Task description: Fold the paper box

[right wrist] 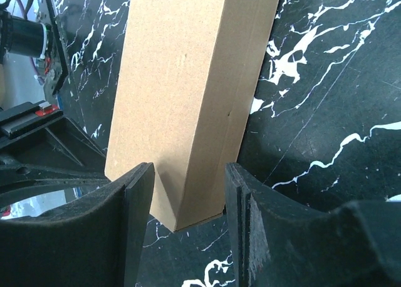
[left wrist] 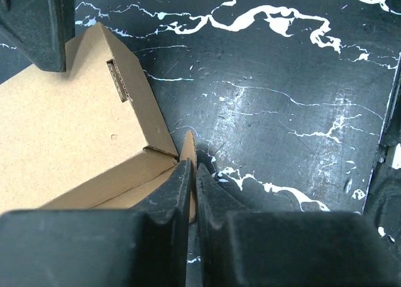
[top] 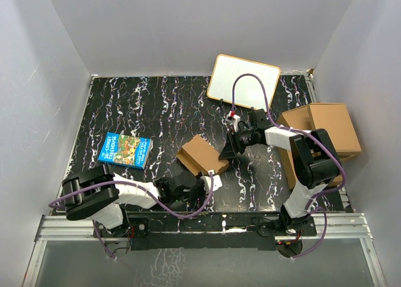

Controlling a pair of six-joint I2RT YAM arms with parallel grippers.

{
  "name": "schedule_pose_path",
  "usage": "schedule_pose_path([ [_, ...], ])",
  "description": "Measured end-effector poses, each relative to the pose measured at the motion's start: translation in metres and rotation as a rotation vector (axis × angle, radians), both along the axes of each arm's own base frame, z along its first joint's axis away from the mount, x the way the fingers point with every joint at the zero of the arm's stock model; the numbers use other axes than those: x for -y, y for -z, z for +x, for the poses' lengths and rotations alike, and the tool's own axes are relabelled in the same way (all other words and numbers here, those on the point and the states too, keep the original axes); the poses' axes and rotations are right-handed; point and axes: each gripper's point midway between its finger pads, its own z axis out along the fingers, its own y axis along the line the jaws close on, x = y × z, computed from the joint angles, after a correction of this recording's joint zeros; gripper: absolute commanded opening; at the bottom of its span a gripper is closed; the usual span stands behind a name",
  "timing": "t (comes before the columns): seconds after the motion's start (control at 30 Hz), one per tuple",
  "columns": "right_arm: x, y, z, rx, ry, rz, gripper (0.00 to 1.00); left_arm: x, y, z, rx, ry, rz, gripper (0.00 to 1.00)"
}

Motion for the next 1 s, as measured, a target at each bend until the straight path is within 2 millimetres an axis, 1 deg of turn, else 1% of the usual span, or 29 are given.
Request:
schedule_pose_path([
  [0.03,0.0002,0.0004,0.0003,0.000,0.002,-0.002,0.52,-0.0001,-0.0001,0.0002,-0.002,-0.003,-0.001,0.00],
  [0.43,0.0036,0.0061,0.0047,0.005,0.029,-0.042,0.49,-0.0005,-0.0017,0.0026,-0.019,-0.040,-0.024,0.00],
  [1.0,0.0000,0.0081,0.0049,-0.027,0.031,-0.040,0.43,-0.0057,-0.0026,0.0078,-0.078,-0.123,-0.066,0.00],
])
